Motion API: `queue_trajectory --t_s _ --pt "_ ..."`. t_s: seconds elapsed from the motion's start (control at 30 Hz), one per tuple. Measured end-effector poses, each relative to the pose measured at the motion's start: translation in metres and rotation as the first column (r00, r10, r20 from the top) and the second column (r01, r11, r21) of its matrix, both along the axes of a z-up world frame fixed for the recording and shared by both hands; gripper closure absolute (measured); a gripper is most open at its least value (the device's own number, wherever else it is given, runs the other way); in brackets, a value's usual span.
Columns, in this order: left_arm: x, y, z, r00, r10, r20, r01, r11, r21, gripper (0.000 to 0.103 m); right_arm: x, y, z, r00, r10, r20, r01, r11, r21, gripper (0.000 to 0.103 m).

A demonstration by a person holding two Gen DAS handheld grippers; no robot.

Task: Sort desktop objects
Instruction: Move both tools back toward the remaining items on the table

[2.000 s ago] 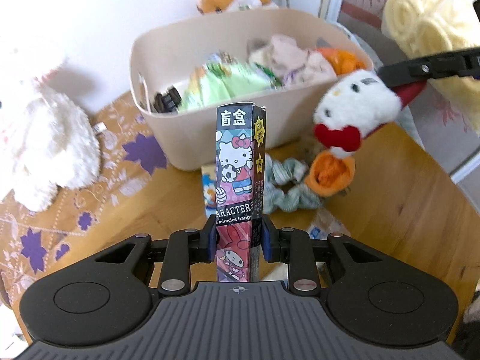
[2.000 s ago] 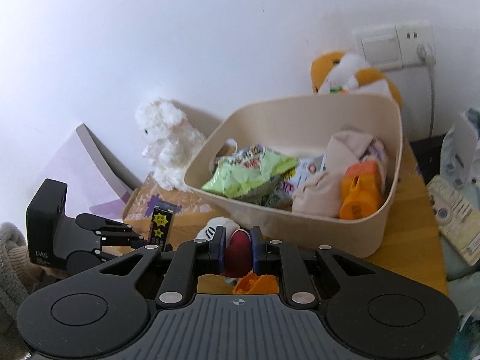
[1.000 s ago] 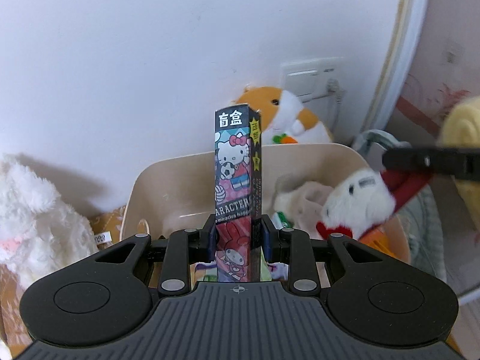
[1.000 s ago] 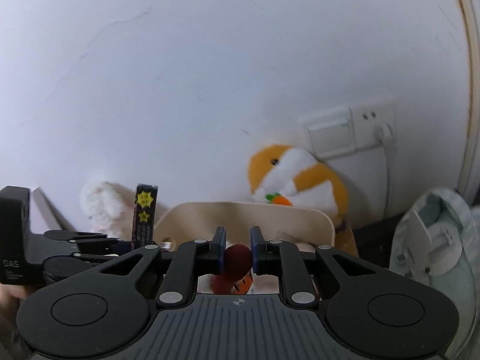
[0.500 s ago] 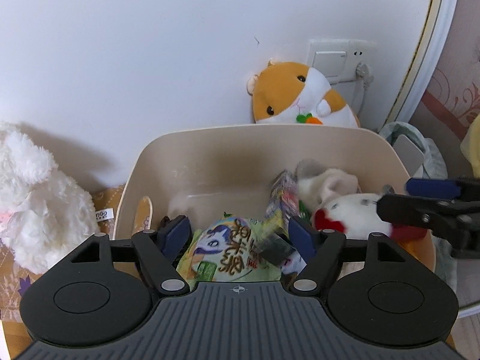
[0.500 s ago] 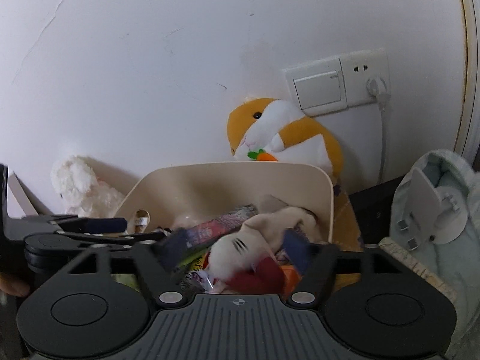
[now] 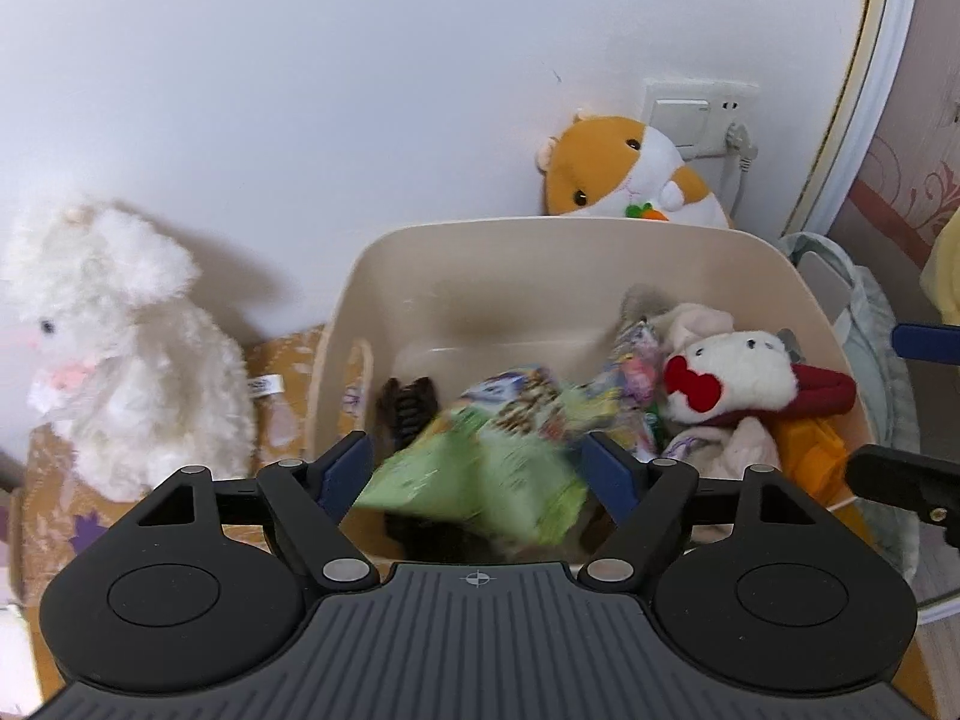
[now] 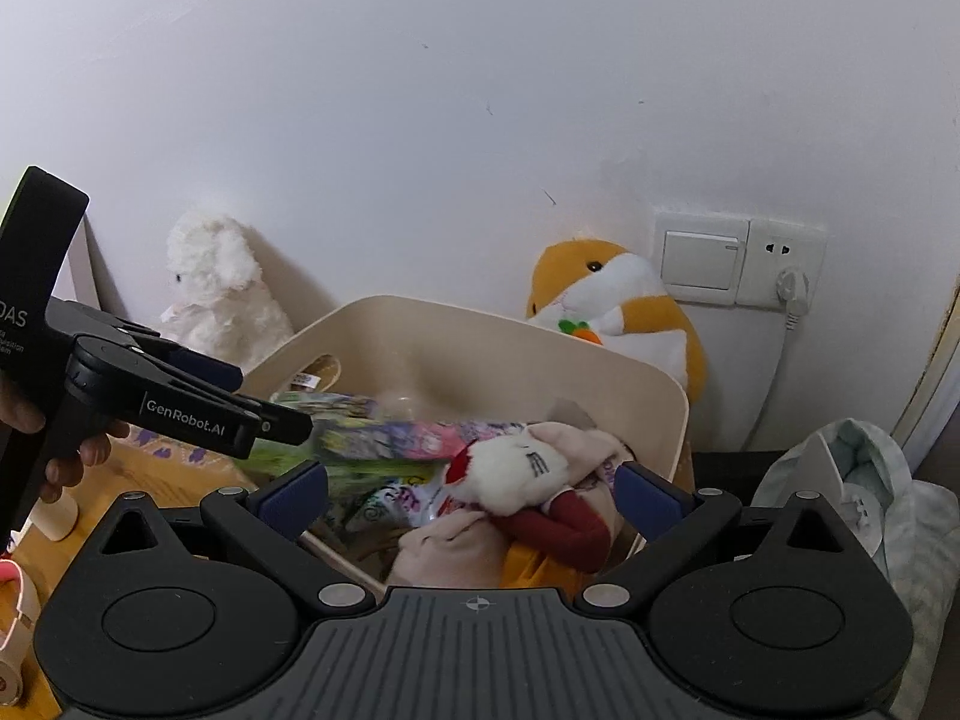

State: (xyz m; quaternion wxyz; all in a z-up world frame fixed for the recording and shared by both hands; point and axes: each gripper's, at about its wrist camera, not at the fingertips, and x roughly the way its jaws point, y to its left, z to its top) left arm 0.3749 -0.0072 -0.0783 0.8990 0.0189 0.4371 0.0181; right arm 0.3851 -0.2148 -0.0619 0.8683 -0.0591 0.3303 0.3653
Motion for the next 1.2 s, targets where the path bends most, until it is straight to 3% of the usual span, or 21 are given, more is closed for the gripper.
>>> queue_trajectory --t_s 0.23,0.47,0.77,0.87,1.07,1.2 --pt "-0.019 0.011 0.006 1.000 0.016 0.009 -0.016 1.000 0.013 0.025 -0.026 -0.002 0.006 0.999 -0.008 0.031 0.008 1.000 -0.003 0.000" --pt "-0.034 0.016 0.013 0.999 0.031 0.018 -0.031 0.999 -0.028 0.025 -0.046 -0.008 0.013 0.999 -0.035 0.038 0.035 0.999 0.007 0.000" --pt "-0.073 0.016 0.009 0.994 -0.111 -0.024 0.111 0.994 0.004 0.025 -0.090 -0.008 0.006 0.999 -0.025 0.034 0.026 1.000 -0.008 0.000" --pt "-0.087 0.022 -0.001 0.988 -0.140 -0.066 0.139 0.990 -0.026 0.025 -0.112 -0.004 -0.005 1.000 -0.011 0.023 0.011 1.000 -0.020 0.000" --pt "-0.113 0.025 -0.028 0.967 -0.223 -0.123 0.225 0.974 0.004 0.025 -0.158 0.011 -0.037 1.000 0.019 -0.003 -0.019 0.998 -0.056 0.000" --pt "-0.126 0.026 -0.048 0.946 -0.281 -0.161 0.282 0.959 -0.017 0.025 -0.185 0.024 -0.059 1.000 0.026 -0.017 -0.027 0.996 -0.079 0.000"
